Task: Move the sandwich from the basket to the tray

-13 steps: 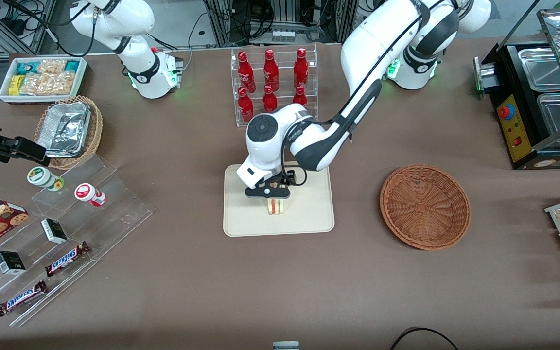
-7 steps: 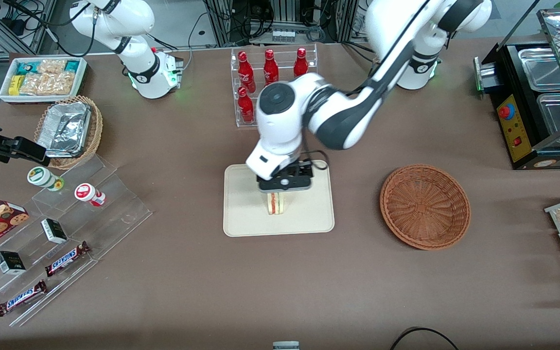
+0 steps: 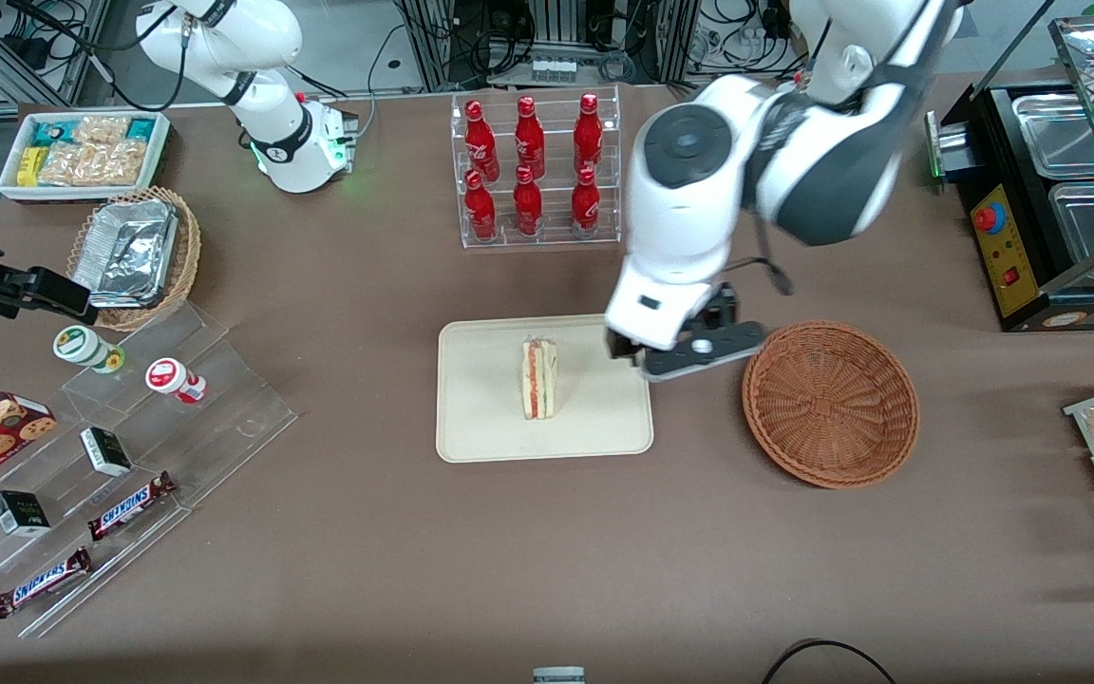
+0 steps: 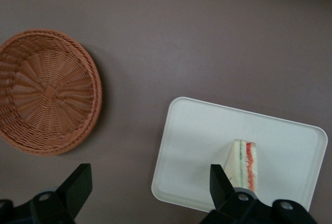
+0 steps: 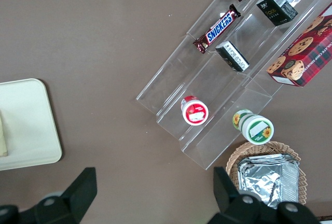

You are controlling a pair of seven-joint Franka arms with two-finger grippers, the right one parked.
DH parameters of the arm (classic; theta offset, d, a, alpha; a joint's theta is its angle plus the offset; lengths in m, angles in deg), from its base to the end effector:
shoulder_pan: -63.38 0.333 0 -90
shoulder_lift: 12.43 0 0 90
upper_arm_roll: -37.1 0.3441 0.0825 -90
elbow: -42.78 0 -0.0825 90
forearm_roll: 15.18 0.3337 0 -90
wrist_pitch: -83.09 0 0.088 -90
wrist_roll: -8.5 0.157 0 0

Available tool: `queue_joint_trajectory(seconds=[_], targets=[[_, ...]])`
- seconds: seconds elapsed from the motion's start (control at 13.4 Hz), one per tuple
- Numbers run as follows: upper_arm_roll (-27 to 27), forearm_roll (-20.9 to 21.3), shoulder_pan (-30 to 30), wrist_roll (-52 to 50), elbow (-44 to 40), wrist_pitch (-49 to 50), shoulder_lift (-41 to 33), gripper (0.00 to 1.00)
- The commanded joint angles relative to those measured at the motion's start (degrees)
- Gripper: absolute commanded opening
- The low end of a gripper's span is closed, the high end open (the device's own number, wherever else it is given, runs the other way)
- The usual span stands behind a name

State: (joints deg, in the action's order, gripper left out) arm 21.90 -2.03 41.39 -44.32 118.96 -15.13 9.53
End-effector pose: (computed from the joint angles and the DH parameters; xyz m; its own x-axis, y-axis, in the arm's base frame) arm 0.5412 -0.3336 0.5062 0.9612 0.2525 0.1107 0.2608 -0.9630 -0.0676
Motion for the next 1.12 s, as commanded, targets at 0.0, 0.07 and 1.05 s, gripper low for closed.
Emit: queue_joint_trajectory(seconds=[0.0,0.07,1.05], targets=[[-0.27,-3.21,4.23,5.15,4.24,2.75,-6.66,1.0],[-0.27,-4.09,6.51,8.22,4.33,4.16,-8.41,1.0],[4.9,-10.08,22.09,45.76,8.45,20.17,-23.98,1.0]])
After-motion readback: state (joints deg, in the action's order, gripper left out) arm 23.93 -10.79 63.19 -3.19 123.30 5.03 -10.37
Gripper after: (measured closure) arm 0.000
